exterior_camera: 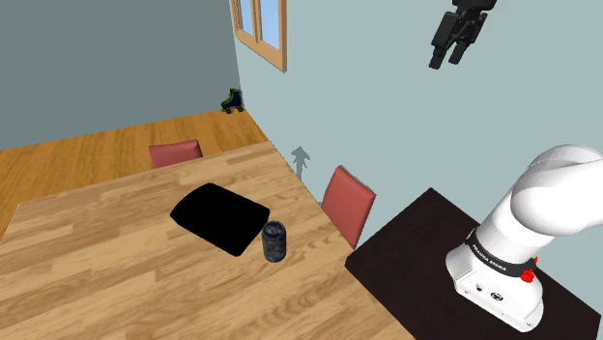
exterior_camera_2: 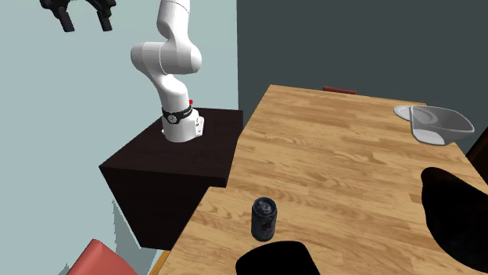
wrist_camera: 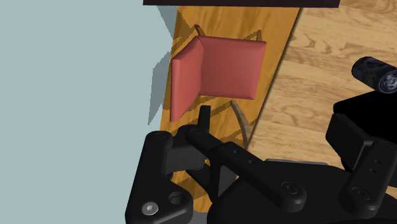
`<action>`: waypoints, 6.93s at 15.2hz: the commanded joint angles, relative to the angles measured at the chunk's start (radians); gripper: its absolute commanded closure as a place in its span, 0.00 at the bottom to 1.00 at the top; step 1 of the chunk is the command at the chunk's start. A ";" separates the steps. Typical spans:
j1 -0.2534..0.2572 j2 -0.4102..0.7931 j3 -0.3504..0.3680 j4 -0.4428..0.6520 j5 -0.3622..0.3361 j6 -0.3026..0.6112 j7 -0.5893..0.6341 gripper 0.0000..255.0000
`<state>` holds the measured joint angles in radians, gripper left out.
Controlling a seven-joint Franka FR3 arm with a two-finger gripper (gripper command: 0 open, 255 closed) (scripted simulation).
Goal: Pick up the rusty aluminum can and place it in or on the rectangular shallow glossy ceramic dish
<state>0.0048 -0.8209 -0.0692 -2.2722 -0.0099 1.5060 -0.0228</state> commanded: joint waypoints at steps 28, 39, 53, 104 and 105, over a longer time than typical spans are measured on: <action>0.127 0.396 0.522 -0.328 0.228 0.791 0.489 0.00; 0.061 0.881 0.729 -0.161 -0.144 1.069 0.929 0.00; 0.258 1.254 0.554 0.039 -0.552 1.160 1.280 0.00; 0.206 1.318 0.639 0.546 -0.386 0.720 1.027 1.00; 0.218 1.353 0.631 0.605 -0.394 0.693 1.019 1.00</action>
<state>0.2138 0.5007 0.5704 -1.7128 -0.3937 2.2159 1.0018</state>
